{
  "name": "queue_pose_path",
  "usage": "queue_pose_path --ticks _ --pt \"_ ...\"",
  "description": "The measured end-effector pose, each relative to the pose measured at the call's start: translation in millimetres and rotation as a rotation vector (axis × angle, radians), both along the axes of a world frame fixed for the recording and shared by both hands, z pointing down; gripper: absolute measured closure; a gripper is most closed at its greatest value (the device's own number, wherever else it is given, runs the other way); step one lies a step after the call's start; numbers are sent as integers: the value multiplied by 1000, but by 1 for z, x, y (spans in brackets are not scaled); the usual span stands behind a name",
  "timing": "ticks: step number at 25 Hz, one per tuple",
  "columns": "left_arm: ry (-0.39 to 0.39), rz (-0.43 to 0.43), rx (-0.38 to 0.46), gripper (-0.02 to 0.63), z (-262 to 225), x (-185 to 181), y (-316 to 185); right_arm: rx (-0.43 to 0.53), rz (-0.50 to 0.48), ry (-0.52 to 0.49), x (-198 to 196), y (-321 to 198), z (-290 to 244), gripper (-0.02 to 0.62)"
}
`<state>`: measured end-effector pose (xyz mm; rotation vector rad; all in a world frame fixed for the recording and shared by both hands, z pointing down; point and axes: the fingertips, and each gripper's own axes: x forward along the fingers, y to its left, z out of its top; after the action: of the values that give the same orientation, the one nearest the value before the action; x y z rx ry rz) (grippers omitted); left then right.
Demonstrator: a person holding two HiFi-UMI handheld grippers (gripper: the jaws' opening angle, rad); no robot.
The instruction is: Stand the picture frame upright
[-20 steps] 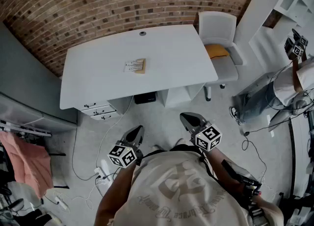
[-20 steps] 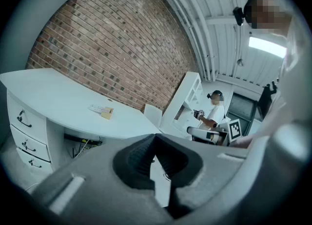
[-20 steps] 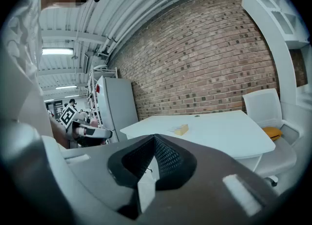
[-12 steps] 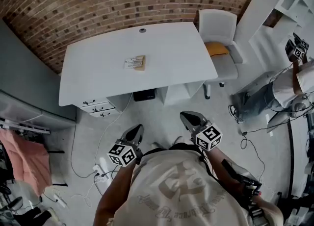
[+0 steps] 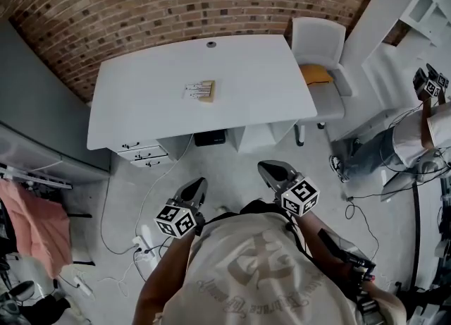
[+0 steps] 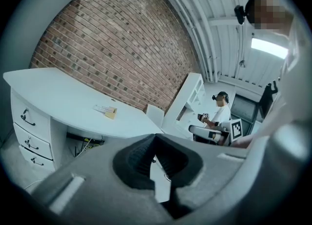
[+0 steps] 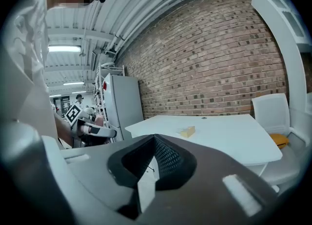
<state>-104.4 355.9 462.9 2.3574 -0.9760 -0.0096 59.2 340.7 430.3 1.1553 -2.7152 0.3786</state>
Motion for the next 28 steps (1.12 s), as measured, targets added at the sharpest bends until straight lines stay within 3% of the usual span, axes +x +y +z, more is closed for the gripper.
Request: queue_pose_path --ticks 9,13,19,28 --pt "1 -38 -24 607 6 -17 -12 -11 40 59 -4 -30 7 589" --pt "-3 -63 -39 607 10 -25 -18 -24 11 86 -14 -45 15 588" --pt "-19 -104 -77 607 22 -35 -34 -56 -25 50 -23 -78 27 588" --pt "-44 -138 -117 607 27 -28 -99 -69 -104 47 -25 -156 30 588"
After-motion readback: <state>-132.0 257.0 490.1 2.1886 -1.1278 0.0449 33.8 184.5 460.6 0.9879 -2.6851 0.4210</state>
